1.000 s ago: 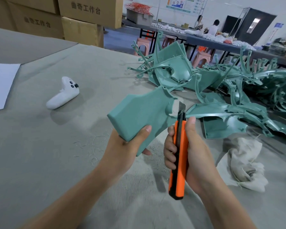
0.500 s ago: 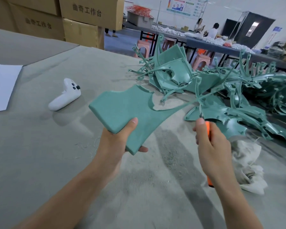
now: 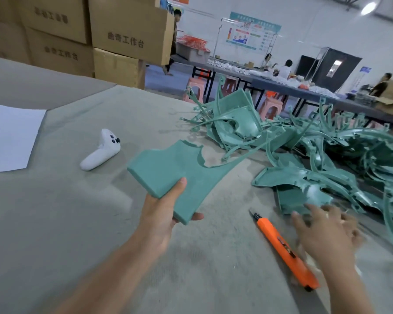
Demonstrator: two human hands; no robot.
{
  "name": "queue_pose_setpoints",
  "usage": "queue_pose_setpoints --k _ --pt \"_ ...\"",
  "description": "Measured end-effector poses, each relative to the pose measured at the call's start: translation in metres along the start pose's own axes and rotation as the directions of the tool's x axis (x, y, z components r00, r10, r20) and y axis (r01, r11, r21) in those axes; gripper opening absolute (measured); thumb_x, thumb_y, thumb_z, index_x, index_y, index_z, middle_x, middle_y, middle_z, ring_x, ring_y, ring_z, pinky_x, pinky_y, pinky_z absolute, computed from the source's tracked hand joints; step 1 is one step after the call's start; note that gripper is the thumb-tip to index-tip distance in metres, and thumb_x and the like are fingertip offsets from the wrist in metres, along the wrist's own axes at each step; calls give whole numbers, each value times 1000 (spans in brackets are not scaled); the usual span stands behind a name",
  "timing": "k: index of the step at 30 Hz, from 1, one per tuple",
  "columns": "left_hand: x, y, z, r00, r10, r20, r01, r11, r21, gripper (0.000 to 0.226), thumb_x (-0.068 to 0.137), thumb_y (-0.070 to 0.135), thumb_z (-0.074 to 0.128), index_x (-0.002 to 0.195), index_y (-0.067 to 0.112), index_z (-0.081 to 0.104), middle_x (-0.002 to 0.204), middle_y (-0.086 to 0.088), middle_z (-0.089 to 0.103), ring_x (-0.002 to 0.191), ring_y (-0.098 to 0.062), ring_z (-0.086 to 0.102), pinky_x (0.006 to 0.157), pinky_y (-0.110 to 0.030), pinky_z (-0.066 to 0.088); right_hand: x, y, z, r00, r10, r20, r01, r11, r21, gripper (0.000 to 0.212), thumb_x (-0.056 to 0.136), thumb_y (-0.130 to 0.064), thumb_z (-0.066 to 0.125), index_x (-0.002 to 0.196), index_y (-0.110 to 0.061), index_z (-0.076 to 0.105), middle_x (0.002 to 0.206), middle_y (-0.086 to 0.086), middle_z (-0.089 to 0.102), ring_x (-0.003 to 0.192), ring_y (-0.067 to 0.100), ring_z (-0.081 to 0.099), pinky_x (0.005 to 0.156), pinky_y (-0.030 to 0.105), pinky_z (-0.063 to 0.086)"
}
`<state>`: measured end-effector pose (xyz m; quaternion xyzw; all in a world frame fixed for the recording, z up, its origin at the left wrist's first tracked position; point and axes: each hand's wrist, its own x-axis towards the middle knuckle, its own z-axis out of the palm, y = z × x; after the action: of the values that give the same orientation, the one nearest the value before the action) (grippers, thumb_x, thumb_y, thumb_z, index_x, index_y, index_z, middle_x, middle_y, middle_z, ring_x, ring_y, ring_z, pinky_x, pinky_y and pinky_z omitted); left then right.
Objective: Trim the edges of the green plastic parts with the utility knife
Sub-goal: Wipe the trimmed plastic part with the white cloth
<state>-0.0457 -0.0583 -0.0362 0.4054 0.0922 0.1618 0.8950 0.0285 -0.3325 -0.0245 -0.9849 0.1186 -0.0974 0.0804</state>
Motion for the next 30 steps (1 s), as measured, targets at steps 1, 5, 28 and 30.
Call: queue_pose_setpoints --k 1,5,28,30 --pt "-1 0 0 1000 -1 10 1 1000 -3 41 70 21 71 111 18 66 105 -5 72 79 -21 71 53 -42 55 3 8 -1 998 42 52 -40 999 -32 42 98 -42 50 139 -35 49 156 9 27 142 38 22 113 54 20" --pt "-2 0 1 999 -10 38 10 1000 -5 42 71 22 71 112 18 65 106 -6 72 81 -21 71 53 -42 55 12 33 9 974 91 207 -93 996 -3 45 101 -19 42 144 -27 44 151 18 32 134 40 34 107 46 32" --pt "-6 6 8 989 -41 145 43 999 -13 44 77 60 50 104 35 73 110 5 72 100 -11 69 73 -25 57 -60 -142 -16 410 -835 -368 904 425 43 45 99 -16 44 142 -3 51 145 13 53 140 30 44 123 40 10" --pt "-1 8 7 993 -75 86 86 988 -128 49 79 56 50 114 26 68 110 1 73 97 -14 70 71 -28 57 -60 -123 -18 330 -910 -252 932 357 -69 50 87 -2 63 136 -7 57 133 12 64 132 30 53 119 38 27"
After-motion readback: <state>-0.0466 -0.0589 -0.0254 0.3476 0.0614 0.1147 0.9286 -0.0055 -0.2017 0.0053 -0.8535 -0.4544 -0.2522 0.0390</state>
